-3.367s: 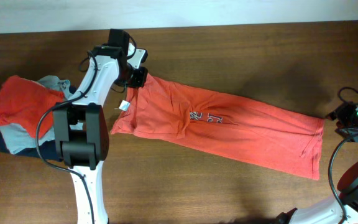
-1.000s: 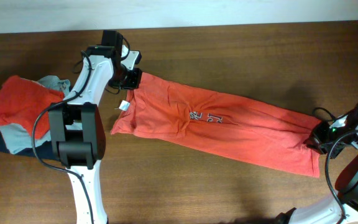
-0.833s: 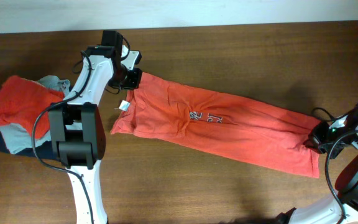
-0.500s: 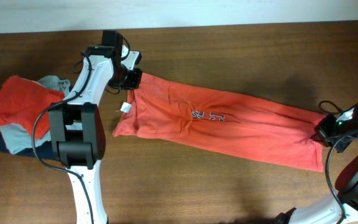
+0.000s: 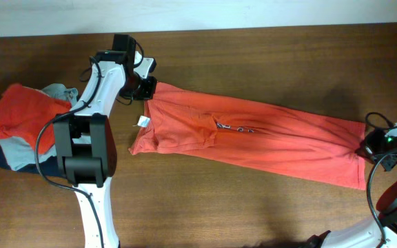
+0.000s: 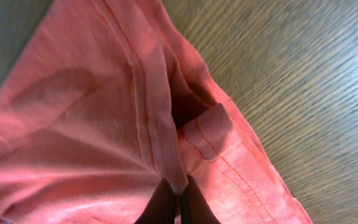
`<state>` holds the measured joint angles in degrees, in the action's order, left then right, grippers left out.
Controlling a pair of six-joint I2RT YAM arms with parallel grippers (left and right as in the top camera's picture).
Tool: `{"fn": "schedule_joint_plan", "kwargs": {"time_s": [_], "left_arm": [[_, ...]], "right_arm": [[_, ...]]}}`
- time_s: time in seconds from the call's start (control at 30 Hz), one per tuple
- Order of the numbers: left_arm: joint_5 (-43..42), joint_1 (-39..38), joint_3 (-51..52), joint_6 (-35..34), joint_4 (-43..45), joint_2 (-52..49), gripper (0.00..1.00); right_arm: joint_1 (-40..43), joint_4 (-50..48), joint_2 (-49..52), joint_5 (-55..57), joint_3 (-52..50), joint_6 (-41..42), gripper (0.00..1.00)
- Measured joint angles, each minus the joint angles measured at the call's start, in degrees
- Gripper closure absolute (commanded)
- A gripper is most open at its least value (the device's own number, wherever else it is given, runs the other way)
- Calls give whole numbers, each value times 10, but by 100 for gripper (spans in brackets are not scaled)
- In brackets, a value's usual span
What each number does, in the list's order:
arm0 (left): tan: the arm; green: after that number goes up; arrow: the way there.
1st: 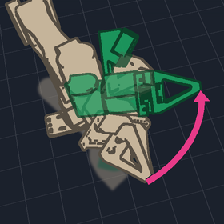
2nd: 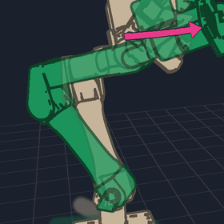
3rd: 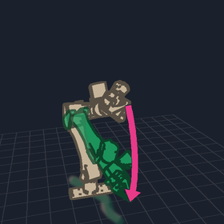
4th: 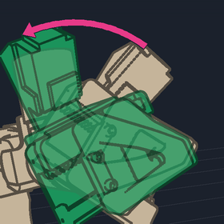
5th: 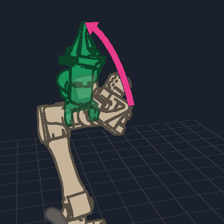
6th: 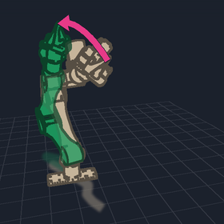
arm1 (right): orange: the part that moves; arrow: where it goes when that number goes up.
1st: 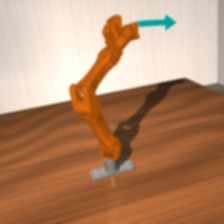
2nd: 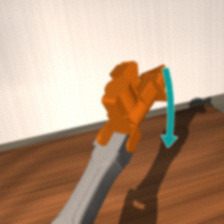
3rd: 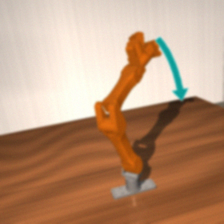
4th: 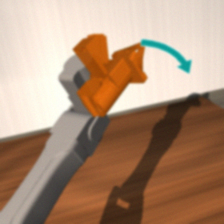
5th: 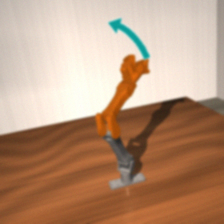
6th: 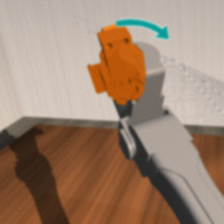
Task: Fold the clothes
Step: 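Grasp the bottom-right hem corner with the right gripper, then lift the right hem end and carry it left toward the collar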
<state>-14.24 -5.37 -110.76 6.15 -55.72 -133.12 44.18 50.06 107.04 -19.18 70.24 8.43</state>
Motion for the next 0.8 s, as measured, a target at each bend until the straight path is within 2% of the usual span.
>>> {"fn": "schedule_joint_plan", "kwargs": {"time_s": [0.27,0.3,0.33,0.4,0.43,0.47,0.5,0.6,0.8], "left_arm": [[1,11,0,0,-2,0,99],[0,11,0,0,-2,0,99],[0,12,0,0,-2,0,98],[0,12,0,0,-2,0,60],[3,12,0,0,-2,0,44],[5,13,0,0,-2,0,32],[10,18,0,-2,-2,0,32],[14,26,-19,-4,-31,-2,31],[19,29,-140,-4,-102,-5,31]], "right_arm": [[15,-13,0,-17,13,-7,95],[15,-13,0,-17,12,-7,91],[15,-12,0,-18,13,-7,77],[16,-8,0,-17,14,-10,57],[16,-6,0,-15,14,-13,51],[18,-2,0,-14,16,-8,47],[20,-2,0,-13,18,-8,42],[28,-1,0,-30,20,-8,38],[73,0,0,-78,33,-11,30]]}}
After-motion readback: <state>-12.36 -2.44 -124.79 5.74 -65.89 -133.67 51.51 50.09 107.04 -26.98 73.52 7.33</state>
